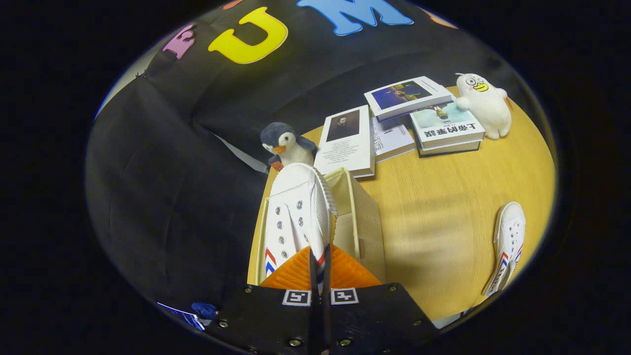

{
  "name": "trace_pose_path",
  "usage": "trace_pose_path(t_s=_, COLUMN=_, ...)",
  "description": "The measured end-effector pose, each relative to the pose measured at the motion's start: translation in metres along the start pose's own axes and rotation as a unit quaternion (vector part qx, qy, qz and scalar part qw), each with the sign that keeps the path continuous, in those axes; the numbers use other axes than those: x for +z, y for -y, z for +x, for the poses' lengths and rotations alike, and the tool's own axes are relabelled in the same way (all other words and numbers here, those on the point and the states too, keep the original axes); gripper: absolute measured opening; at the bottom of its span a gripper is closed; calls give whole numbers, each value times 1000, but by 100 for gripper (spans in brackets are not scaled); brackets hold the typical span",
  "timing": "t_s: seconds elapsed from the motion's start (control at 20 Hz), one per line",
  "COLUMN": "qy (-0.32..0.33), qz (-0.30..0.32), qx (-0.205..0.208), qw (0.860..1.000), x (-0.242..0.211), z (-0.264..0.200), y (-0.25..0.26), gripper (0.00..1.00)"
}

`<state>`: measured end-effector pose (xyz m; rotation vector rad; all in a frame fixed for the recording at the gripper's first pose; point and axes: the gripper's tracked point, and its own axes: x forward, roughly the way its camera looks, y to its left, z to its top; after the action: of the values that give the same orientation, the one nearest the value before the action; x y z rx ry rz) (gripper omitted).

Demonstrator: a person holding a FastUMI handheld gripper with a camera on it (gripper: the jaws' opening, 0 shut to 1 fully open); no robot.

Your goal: Open the storage box then place both shoes into the box .Put the left shoe in first, then the right shoe, with the right side of both shoes facing outward in a uniform manner.

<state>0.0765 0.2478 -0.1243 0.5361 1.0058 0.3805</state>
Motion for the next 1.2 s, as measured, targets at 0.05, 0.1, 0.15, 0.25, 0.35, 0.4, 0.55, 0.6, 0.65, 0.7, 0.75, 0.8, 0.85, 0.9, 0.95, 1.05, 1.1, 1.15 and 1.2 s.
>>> trace_pose_path(t_s=0.05, qy=-2, qz=-1, qx=0, qw=1000, x=-3, z=6, y=-4, gripper=0)
trace_pose_path(t_s=0.1, qy=-5, qz=-4, qx=-1, qw=1000, x=-5, z=13, y=-8, gripper=1)
trace_pose_path(t_s=0.15, qy=-8, qz=-7, qx=-4, qw=1000, x=-9, z=19, y=-11, gripper=1)
trace_pose_path(t_s=0.25, qy=-13, qz=-15, qx=-14, qw=1000, x=-16, z=31, y=-14, gripper=0)
trace_pose_path(t_s=0.35, qy=-15, qz=-20, qx=-22, qw=999, x=-22, z=41, y=-15, gripper=1)
trace_pose_path(t_s=0.4, qy=-17, qz=-18, qx=-25, qw=999, x=-25, z=46, y=-16, gripper=0)
trace_pose_path(t_s=0.55, qy=-22, qz=-15, qx=-38, qw=999, x=-33, z=60, y=-15, gripper=0)
trace_pose_path(t_s=0.6, qy=-24, qz=-13, qx=-43, qw=999, x=-37, z=65, y=-14, gripper=1)
trace_pose_path(t_s=0.65, qy=-28, qz=-12, qx=-48, qw=998, x=-40, z=71, y=-13, gripper=0)
trace_pose_path(t_s=0.7, qy=-33, qz=-11, qx=-52, qw=998, x=-44, z=76, y=-12, gripper=0)
trace_pose_path(t_s=0.75, qy=-37, qz=-9, qx=-57, qw=998, x=-48, z=81, y=-11, gripper=0)
trace_pose_path(t_s=0.8, qy=-40, qz=-7, qx=-61, qw=997, x=-50, z=84, y=-10, gripper=1)
trace_pose_path(t_s=0.85, qy=-41, qz=-7, qx=-65, qw=997, x=-51, z=88, y=-10, gripper=0)
trace_pose_path(t_s=0.9, qy=-42, qz=-7, qx=-69, qw=997, x=-52, z=91, y=-9, gripper=1)
trace_pose_path(t_s=0.95, qy=-43, qz=-8, qx=-73, qw=996, x=-53, z=94, y=-8, gripper=1)
trace_pose_path(t_s=1.05, qy=-45, qz=-11, qx=-81, qw=996, x=-56, z=99, y=-8, gripper=1)
trace_pose_path(t_s=1.1, qy=-48, qz=-13, qx=-83, qw=995, x=-59, z=102, y=-9, gripper=0)
trace_pose_path(t_s=1.15, qy=-55, qz=-14, qx=-84, qw=995, x=-63, z=104, y=-9, gripper=0)
trace_pose_path(t_s=1.2, qy=-62, qz=-17, qx=-84, qw=994, x=-67, z=107, y=-10, gripper=1)
